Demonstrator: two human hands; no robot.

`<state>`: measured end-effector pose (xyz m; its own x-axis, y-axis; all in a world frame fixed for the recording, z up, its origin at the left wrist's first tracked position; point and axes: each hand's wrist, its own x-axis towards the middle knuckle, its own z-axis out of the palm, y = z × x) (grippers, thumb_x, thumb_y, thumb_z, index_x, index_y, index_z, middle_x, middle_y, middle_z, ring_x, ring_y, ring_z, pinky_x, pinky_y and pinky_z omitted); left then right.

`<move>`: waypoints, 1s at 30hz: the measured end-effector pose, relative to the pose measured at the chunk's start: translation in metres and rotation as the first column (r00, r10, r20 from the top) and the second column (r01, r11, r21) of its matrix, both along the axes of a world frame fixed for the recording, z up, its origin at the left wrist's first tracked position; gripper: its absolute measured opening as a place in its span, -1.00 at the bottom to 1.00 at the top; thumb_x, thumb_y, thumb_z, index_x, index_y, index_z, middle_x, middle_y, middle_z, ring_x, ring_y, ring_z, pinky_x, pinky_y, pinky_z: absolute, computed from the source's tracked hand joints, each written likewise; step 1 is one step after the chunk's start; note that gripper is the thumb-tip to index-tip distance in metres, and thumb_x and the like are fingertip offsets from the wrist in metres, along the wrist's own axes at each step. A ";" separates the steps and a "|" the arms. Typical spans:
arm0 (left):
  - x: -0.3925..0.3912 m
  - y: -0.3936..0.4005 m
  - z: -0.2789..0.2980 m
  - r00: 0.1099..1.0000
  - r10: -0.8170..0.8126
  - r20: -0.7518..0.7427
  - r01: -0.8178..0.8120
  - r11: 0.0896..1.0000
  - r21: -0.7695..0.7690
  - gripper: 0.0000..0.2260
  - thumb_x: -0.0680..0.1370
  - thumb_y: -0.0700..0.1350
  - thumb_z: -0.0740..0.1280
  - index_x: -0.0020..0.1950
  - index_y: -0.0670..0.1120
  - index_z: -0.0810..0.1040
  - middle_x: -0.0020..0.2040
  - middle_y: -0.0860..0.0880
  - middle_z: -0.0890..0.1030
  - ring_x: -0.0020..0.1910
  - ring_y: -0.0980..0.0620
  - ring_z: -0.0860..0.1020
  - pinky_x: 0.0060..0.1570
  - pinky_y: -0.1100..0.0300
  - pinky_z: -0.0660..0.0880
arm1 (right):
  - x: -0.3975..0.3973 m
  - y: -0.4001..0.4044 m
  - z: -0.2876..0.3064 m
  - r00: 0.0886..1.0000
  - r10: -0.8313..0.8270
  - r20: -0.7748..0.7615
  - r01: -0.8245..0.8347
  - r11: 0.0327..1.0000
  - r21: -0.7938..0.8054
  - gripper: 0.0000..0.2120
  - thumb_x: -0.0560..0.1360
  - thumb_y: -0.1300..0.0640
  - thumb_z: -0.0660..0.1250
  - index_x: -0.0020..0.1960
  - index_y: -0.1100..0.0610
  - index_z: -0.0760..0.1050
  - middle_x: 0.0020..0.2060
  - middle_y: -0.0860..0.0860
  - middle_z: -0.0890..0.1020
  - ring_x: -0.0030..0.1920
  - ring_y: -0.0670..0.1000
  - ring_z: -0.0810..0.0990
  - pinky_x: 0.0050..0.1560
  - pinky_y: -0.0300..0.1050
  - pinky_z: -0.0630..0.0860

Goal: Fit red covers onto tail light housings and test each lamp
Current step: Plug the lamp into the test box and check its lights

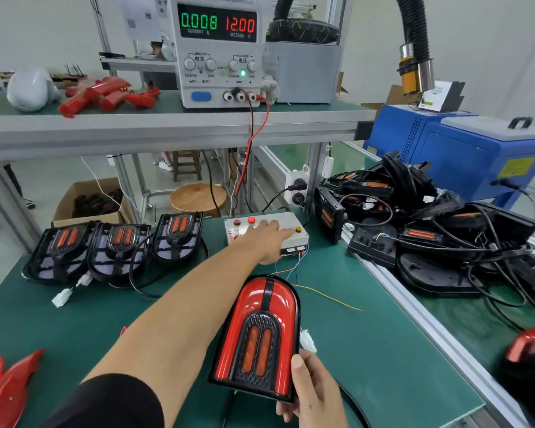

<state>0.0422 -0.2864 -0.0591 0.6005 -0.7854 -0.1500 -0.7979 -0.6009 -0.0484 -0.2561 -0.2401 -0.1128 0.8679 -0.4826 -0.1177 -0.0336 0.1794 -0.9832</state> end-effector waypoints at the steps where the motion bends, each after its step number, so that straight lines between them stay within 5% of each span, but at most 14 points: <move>1: 0.001 -0.001 0.000 1.000 0.002 -0.016 -0.003 1.000 -0.005 -0.28 0.59 -0.22 0.22 0.67 0.14 0.01 0.53 -0.16 0.24 0.46 -0.25 0.24 0.30 -0.20 0.35 | 0.000 -0.001 -0.001 1.000 -0.009 -0.001 0.009 1.000 0.002 -0.78 0.66 0.18 0.18 0.10 0.29 0.55 -0.41 0.24 0.59 -0.49 0.14 0.49 -0.44 -0.07 0.38; 30: -0.003 -0.003 -0.002 1.000 0.023 0.012 -0.023 0.999 -0.032 -0.32 0.60 -0.20 0.22 0.65 0.19 0.08 0.51 -0.16 0.25 0.50 -0.25 0.21 0.47 -0.37 0.15 | -0.003 -0.001 -0.002 1.000 -0.024 -0.020 0.025 0.999 0.031 -0.78 0.69 0.19 0.14 0.12 0.30 0.51 -0.45 0.24 0.56 -0.51 0.05 0.48 -0.44 -0.12 0.39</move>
